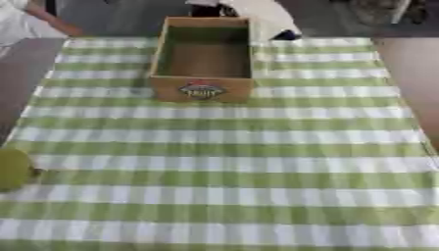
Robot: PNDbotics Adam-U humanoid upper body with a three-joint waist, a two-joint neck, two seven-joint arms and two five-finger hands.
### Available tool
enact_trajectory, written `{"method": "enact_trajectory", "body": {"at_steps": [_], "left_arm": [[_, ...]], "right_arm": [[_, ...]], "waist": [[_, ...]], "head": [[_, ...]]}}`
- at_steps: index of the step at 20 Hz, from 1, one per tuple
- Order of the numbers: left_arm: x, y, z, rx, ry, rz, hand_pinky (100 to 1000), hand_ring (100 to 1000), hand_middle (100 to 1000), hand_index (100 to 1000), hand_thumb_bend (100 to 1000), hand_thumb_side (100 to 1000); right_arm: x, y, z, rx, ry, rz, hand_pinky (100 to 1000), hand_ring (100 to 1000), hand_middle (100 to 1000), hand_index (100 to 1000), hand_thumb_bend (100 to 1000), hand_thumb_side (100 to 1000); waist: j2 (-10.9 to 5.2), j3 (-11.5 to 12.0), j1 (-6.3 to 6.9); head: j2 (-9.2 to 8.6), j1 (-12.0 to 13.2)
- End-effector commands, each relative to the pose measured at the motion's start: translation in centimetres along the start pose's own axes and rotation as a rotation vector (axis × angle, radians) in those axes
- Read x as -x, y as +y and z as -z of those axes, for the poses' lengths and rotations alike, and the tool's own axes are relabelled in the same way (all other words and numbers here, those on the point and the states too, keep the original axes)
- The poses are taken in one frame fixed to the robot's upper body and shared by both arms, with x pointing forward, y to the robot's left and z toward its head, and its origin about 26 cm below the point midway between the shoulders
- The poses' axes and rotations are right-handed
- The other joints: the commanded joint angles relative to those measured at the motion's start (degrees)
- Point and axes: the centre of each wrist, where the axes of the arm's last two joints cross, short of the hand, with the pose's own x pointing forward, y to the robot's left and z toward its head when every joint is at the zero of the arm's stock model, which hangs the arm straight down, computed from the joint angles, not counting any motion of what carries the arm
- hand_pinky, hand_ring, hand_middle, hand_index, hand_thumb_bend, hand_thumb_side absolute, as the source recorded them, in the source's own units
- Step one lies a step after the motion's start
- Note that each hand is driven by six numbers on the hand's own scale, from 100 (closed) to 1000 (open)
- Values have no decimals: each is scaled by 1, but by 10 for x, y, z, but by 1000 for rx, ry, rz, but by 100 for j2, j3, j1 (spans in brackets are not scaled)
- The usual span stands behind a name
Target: Pick up objects on the table and place them in the box.
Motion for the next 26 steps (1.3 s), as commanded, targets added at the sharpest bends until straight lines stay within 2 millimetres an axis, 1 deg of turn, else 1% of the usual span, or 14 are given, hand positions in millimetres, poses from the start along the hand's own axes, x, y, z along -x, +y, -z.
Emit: {"method": "enact_trajectory", "body": {"at_steps": [1,11,15,26], "left_arm": [[-6,3,10,17,-40,5,641,878,704,829,330,621],[-5,4,9,23,-35,7,640,879,705,829,326,627],[-5,4,8,25,-33,7,640,879,705,829,324,629],[-5,4,8,37,-30,12,640,881,707,830,318,637]], "right_arm": [[-6,-4,5,8,-26,-11,917,803,710,869,100,623],[-6,-5,5,9,-24,-10,918,803,710,869,100,623],[-6,-5,5,9,-24,-9,918,803,710,869,100,623],[-5,-5,4,6,-21,-7,919,802,709,868,100,623]], "waist": [[-72,-15,22],[-49,-53,41],[-46,-57,45],[-27,-64,51]], "head": [[-62,130],[-86,210],[-98,330],[-52,435]]}}
